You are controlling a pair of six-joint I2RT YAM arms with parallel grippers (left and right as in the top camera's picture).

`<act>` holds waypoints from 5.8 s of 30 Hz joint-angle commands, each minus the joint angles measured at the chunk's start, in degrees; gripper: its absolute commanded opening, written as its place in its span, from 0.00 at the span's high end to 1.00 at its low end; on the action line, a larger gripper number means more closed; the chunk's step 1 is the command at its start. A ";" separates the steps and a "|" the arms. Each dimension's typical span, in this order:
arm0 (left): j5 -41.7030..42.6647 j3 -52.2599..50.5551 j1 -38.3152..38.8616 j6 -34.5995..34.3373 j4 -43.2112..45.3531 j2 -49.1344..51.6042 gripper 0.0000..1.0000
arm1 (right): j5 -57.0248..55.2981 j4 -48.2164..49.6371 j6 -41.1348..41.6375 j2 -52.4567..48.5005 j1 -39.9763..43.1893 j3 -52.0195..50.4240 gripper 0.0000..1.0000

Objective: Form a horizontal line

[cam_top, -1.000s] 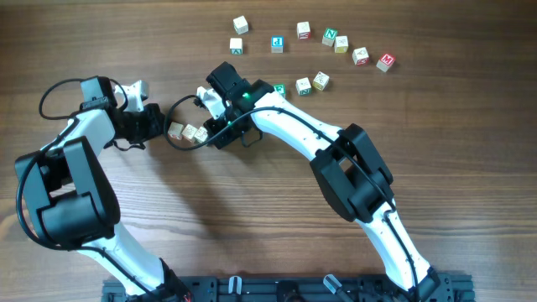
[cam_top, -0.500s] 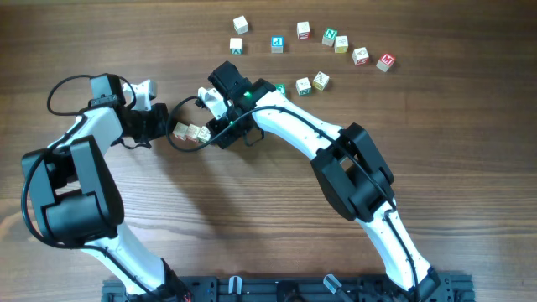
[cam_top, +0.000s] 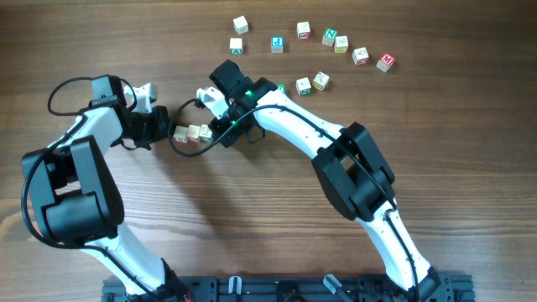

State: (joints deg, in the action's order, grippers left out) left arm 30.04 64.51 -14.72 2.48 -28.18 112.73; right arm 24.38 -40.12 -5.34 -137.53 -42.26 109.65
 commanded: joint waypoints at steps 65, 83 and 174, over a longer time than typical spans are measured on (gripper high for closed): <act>-19.19 -0.42 1.33 -13.44 0.28 0.83 0.96 | 3.76 -2.01 7.43 1.03 3.96 0.50 0.96; -26.12 -0.33 1.31 -13.46 -2.32 -6.97 0.96 | -9.53 1.60 25.40 0.96 2.89 0.48 0.96; -29.07 -0.33 -7.54 -18.38 -5.07 -6.97 0.00 | -1.81 18.08 46.07 5.03 0.87 9.86 0.95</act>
State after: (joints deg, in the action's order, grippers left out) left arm 1.52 64.75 -22.15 -15.81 -33.28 107.13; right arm 21.41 -22.96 35.09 -133.99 -41.67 114.56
